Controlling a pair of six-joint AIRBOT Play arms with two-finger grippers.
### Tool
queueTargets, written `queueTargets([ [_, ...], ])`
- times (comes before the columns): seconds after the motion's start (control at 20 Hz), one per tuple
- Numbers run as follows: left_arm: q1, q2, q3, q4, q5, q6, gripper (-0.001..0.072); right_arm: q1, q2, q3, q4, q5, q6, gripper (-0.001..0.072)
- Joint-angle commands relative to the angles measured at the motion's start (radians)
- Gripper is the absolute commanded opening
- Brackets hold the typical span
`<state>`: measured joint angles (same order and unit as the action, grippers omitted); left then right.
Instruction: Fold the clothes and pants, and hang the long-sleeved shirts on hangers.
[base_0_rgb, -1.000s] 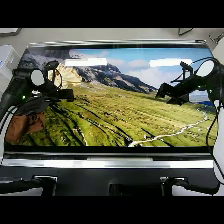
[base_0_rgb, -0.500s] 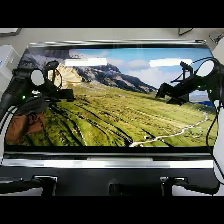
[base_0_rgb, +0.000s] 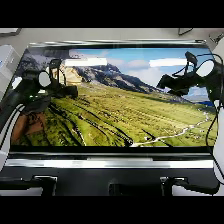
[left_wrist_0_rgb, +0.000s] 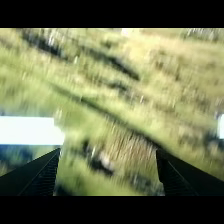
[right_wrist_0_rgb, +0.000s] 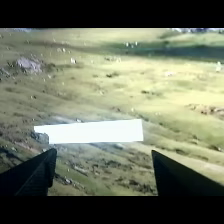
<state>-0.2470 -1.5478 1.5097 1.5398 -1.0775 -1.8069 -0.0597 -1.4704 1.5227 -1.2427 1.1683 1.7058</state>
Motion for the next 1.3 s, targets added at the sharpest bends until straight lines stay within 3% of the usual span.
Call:
queueTargets([
  [0.0,0.042,-0.093,0.039,0.004,0.419,-0.057,0.0715,0.001,-0.001,0.000,0.000,-0.183,0.000,0.0693],
  [0.1,0.166,-0.229,0.215,-0.049,0.382,-0.177,0.0715,0.001,-0.001,0.000,0.001,-0.234,0.000,0.0693],
  [0.25,0.392,-0.432,0.441,-0.265,0.112,-0.283,0.0715,0.001,-0.001,0.000,0.000,-0.229,-0.001,0.0693],
  [0.35,0.498,-0.509,0.452,-0.443,0.043,-0.285,0.0716,0.001,-0.001,0.000,0.001,-0.192,-0.023,0.0664],
  [0.4,0.520,-0.541,0.452,-0.512,0.050,-0.244,0.0716,0.001,-0.001,0.000,0.001,-0.169,-0.037,0.0664],
  [0.6,0.478,-0.626,0.452,-0.652,0.255,-0.163,0.0716,0.001,-0.001,0.000,0.002,-0.123,-0.046,0.0665],
  [0.85,0.391,-0.681,0.452,-0.896,0.575,-0.002,0.0713,0.001,-0.001,0.000,0.039,-0.031,-0.045,0.0665],
  [0.9,0.375,-0.684,0.452,-0.902,0.596,-0.002,0.0677,0.001,-0.001,0.000,0.052,-0.002,-0.046,0.0665],
  [0.95,0.362,-0.684,0.452,-0.901,0.594,0.008,0.0277,0.001,0.000,0.000,0.059,0.020,-0.046,0.0665],
  [1.0,0.350,-0.677,0.453,-0.902,0.576,0.028,0.0036,0.001,0.003,0.000,0.055,0.036,-0.050,0.0665],
  [1.05,0.338,-0.658,0.454,-0.902,0.555,0.068,0.0025,0.001,0.012,0.000,0.049,0.043,-0.077,0.0665],
  [1.1,0.324,-0.621,0.454,-0.902,0.541,0.166,0.0025,0.001,0.031,0.001,0.031,0.038,-0.115,0.0665],
  [1.25,0.270,-0.392,0.455,-0.900,0.458,0.566,0.0024,0.001,0.131,0.013,-0.108,-0.051,-0.162,0.0665],
])
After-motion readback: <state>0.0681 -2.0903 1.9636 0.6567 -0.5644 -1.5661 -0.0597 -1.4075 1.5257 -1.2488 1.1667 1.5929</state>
